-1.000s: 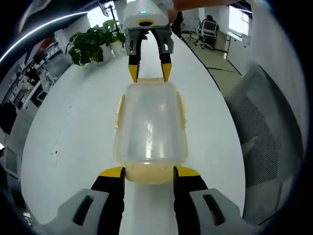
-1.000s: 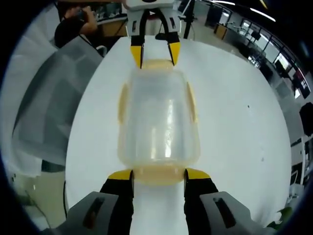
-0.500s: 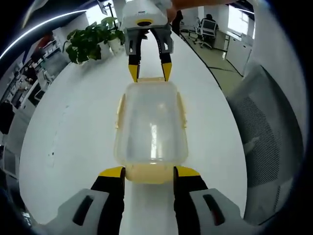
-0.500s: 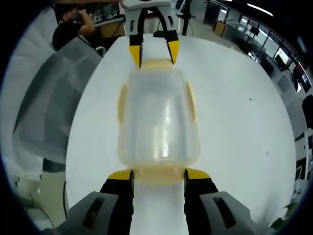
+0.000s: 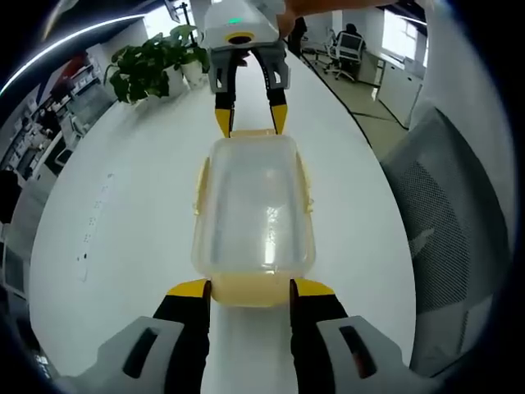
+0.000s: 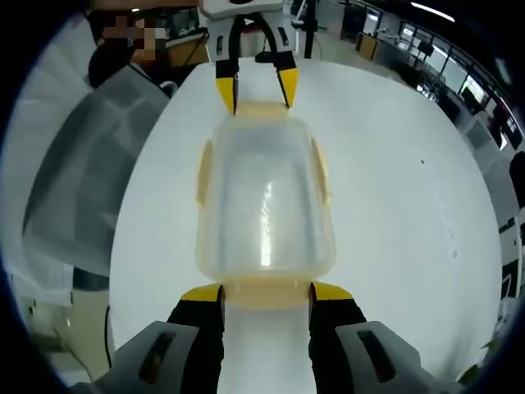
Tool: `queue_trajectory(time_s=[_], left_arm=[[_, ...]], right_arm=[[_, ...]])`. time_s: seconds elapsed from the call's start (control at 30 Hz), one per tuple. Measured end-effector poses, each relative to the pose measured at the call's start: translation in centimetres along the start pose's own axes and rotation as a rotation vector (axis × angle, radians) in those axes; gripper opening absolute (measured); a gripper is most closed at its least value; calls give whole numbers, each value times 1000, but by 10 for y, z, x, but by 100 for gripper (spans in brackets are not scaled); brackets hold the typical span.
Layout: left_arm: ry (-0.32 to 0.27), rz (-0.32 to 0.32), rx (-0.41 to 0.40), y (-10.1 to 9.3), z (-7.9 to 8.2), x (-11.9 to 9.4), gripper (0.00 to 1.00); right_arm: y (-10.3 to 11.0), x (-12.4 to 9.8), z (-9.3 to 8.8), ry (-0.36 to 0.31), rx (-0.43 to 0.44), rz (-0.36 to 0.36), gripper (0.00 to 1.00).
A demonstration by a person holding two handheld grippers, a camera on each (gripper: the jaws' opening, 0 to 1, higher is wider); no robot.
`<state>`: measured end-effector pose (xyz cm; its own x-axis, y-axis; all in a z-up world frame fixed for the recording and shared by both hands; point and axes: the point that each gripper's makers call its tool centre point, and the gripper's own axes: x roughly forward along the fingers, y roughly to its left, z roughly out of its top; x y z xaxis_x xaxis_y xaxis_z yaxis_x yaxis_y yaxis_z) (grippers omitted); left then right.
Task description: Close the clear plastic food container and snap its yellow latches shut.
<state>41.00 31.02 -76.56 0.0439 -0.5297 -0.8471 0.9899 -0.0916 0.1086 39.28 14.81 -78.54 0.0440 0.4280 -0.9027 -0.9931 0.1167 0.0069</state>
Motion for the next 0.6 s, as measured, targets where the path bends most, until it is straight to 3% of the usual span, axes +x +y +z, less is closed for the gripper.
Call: queue_trajectory(time_s=[0.33, 0.43, 0.5, 0.6], left_arm=[[1, -8, 11, -1, -3, 2, 38], [45, -24, -10, -5, -13, 4, 36], [49, -42, -45, -10, -18, 6, 40], [55, -43, -25, -15, -23, 7, 41]], right_arm=[[-2, 3, -3, 10, -9, -8, 39], [1, 5, -13, 56, -4, -2, 41], [1, 6, -16, 64, -15, -14, 45], [3, 4, -18, 53, 16, -10, 43]])
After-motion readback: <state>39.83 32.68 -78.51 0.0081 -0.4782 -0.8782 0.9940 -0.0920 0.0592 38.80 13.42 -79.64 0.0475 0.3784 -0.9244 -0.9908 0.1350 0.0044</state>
